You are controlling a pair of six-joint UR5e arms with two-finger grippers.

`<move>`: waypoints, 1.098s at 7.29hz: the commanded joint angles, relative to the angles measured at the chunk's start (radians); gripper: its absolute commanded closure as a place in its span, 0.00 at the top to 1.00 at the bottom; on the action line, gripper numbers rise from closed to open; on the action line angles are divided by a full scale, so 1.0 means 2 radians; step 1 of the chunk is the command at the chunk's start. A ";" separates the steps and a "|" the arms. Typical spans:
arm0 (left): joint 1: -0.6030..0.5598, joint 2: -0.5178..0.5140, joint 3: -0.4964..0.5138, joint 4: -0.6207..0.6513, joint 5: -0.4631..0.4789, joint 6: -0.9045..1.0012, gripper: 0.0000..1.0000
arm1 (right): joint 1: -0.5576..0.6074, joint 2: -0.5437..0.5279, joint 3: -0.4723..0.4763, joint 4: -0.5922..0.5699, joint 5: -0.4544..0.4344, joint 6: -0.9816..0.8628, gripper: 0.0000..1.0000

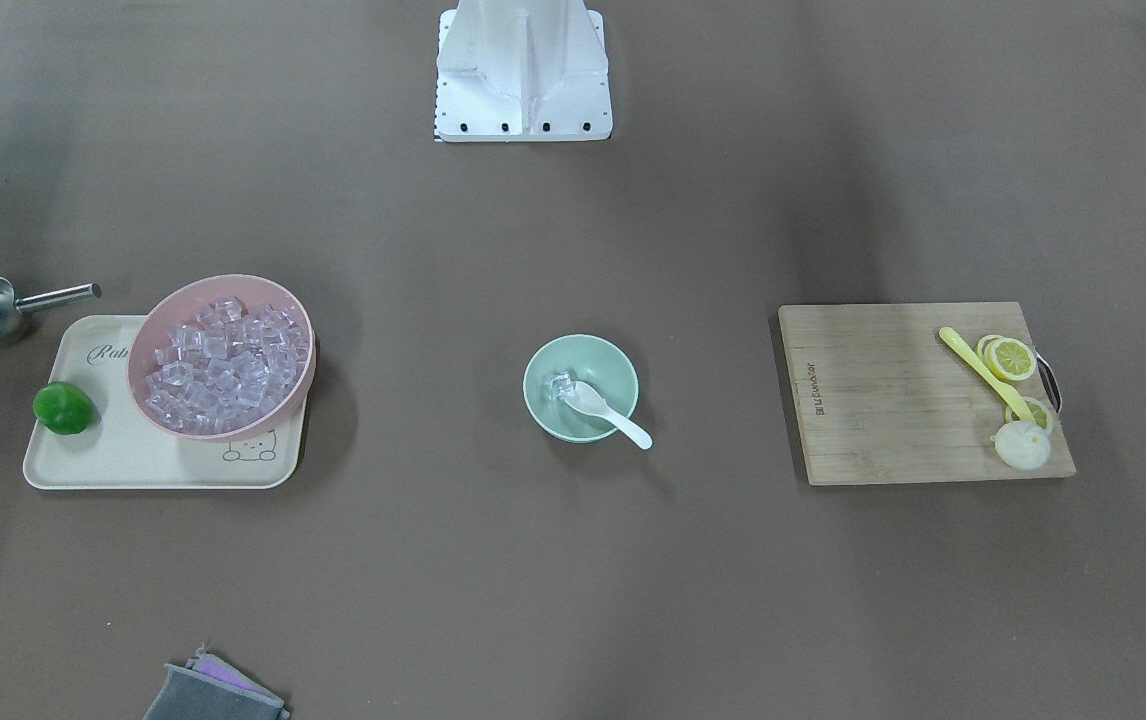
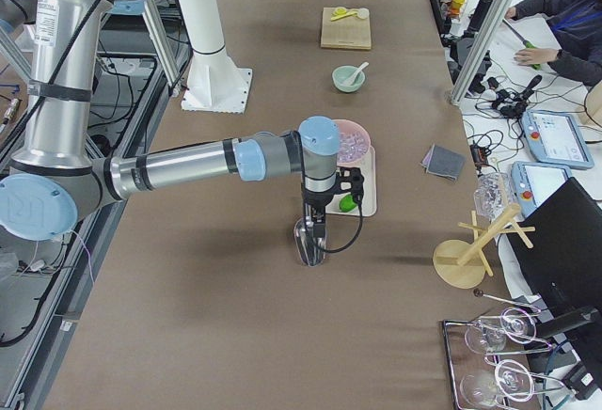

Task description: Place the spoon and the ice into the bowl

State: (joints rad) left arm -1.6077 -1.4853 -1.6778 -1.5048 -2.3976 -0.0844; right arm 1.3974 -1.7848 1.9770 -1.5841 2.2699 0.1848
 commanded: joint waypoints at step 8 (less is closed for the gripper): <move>0.000 0.006 -0.015 -0.026 -0.001 0.054 0.99 | 0.063 -0.036 -0.038 -0.002 -0.004 -0.115 1.00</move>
State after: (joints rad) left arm -1.6074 -1.4748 -1.6993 -1.5570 -2.4011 0.0234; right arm 1.5228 -1.8545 1.9025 -1.5891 2.2614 -0.0464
